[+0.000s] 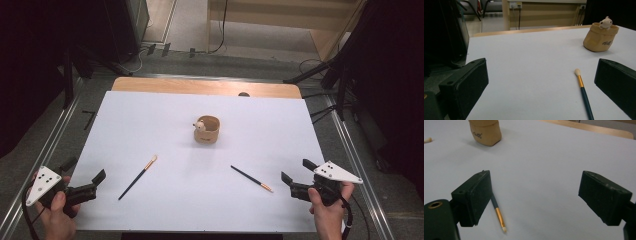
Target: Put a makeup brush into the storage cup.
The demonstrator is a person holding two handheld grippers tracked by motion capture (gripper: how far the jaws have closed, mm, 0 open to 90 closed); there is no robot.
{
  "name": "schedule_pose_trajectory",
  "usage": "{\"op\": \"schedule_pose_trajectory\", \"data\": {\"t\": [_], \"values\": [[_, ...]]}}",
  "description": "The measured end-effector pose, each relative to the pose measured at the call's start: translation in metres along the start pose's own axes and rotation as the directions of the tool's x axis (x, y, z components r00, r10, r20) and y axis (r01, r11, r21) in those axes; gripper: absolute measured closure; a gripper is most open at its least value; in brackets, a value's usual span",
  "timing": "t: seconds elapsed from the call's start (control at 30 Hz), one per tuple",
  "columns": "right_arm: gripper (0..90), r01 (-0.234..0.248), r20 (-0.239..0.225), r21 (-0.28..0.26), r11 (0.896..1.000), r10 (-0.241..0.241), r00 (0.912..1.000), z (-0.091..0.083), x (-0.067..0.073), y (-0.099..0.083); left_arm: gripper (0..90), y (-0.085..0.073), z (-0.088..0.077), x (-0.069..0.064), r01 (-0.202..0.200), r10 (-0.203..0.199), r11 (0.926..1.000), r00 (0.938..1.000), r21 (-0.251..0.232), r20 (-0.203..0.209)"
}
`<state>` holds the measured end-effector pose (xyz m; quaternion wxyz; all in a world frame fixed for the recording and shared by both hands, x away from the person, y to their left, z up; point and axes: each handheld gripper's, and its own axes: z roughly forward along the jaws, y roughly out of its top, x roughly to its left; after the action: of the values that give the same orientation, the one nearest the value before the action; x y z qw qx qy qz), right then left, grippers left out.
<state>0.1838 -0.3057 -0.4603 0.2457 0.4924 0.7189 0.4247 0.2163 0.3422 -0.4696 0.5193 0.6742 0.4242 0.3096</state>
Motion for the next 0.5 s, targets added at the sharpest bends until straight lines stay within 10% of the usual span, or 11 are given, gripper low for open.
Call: {"op": "schedule_pose_trajectory", "data": {"t": [0.5], "values": [[13.0,0.045,-0.009,0.123,0.991,-0.044,0.999,0.018,0.004,0.017,0.0,0.0,0.001,-0.001,-0.006,0.006,1.0,1.0,0.007,-0.005]]}}
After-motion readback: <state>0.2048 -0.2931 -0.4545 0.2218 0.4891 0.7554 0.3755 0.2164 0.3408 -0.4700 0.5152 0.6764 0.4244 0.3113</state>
